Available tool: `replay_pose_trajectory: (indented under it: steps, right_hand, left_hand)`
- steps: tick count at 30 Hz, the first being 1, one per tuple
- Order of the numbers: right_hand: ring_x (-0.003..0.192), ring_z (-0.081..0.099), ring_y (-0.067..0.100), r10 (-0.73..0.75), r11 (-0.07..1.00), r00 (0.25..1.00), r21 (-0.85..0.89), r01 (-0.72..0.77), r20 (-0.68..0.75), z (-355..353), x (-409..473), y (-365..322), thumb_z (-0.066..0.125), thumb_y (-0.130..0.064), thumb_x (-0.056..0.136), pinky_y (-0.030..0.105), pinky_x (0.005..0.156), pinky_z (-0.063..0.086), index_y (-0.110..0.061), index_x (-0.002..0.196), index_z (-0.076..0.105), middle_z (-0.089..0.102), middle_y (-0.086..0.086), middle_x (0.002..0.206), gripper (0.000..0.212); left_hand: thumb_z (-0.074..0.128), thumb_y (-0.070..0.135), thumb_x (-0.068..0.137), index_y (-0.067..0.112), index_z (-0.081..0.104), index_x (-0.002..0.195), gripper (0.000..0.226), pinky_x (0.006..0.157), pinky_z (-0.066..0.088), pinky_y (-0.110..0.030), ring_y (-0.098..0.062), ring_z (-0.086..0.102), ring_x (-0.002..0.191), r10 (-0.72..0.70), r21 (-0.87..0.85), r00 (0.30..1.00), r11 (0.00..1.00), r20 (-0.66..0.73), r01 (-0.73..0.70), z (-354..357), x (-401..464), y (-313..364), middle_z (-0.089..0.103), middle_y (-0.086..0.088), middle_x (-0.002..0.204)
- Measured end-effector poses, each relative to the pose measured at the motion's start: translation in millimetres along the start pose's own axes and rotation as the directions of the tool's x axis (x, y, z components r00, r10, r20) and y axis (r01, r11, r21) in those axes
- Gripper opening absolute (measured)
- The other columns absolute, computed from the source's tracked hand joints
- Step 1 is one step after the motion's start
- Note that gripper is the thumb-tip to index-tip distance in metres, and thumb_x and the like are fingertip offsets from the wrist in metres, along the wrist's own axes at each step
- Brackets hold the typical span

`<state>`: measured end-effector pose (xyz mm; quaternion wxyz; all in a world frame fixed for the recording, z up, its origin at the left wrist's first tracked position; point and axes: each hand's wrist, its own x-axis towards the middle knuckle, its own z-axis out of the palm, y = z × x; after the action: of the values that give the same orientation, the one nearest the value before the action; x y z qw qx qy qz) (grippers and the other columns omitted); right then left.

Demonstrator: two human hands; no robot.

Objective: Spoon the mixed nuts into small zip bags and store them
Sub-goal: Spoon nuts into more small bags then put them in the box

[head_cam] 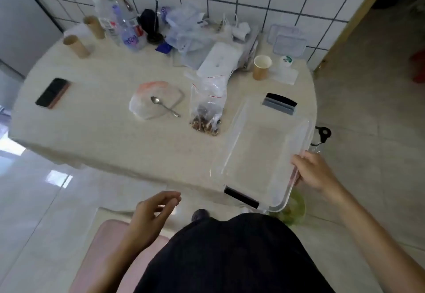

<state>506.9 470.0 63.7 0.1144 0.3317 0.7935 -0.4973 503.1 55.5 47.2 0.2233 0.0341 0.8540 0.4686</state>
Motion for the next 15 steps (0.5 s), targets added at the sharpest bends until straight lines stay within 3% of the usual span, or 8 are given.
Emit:
replay_pose_trajectory:
  steps: [2, 8, 12, 15]
  right_hand:
    - [0.044, 0.066, 0.023, 0.018, 1.0, 0.997, 0.004, -0.018, -0.073, -2.6, -2.8, 2.1, 0.057, -0.013, 0.093, 0.027, 0.04, 0.049, 0.006, 0.078, 0.061, 0.067, 0.011, 0.051, 0.024]
    - [0.043, 0.063, 0.024, 0.064, 0.998, 0.988, 0.029, -0.06, -0.14, -8.1, -10.5, -1.2, 0.055, -0.01, 0.094, 0.022, 0.039, 0.046, 0.001, 0.07, 0.057, 0.065, 0.013, 0.049, 0.026]
    - [0.036, 0.057, 0.013, 0.087, 0.995, 0.98, 0.059, -0.077, -0.179, -14.2, 5.3, -0.3, 0.055, -0.01, 0.094, 0.015, 0.037, 0.039, -0.006, 0.063, 0.052, 0.057, 0.001, 0.041, 0.031]
    - [0.04, 0.058, 0.013, 0.073, 0.996, 0.983, 0.064, -0.063, -0.166, -18.9, 27.2, -6.4, 0.056, -0.015, 0.093, 0.016, 0.038, 0.041, -0.008, 0.064, 0.053, 0.059, -0.001, 0.043, 0.03]
  left_hand:
    - [0.065, 0.017, 0.101, 0.031, 0.076, 0.105, 0.018, 0.08, 0.05, -0.009, 0.001, 0.071, 0.096, 0.053, 0.061, 0.996, 0.996, 0.076, -0.058, -13.1, 27.1, -1.0, 0.077, 0.022, 0.1]
    - [0.064, 0.02, 0.102, 0.037, 0.073, 0.109, 0.021, 0.081, 0.049, -0.007, 0.003, 0.071, 0.099, 0.154, 0.103, 0.942, 0.976, 0.298, -0.193, -14.3, 95.0, 18.8, 0.076, 0.025, 0.103]
    - [0.061, 0.032, 0.101, 0.033, 0.07, 0.115, 0.017, 0.085, 0.058, -0.025, -0.002, 0.073, 0.101, 0.161, 0.027, 0.917, 0.983, 0.364, -0.184, 8.5, 136.5, 43.6, 0.076, 0.02, 0.107]
    - [0.054, 0.053, 0.096, 0.028, 0.065, 0.13, 0.043, 0.086, 0.061, -0.036, -0.006, 0.073, 0.107, 0.102, -0.096, 0.921, 0.993, 0.377, -0.071, 29.6, 164.6, 73.3, 0.074, 0.013, 0.121]
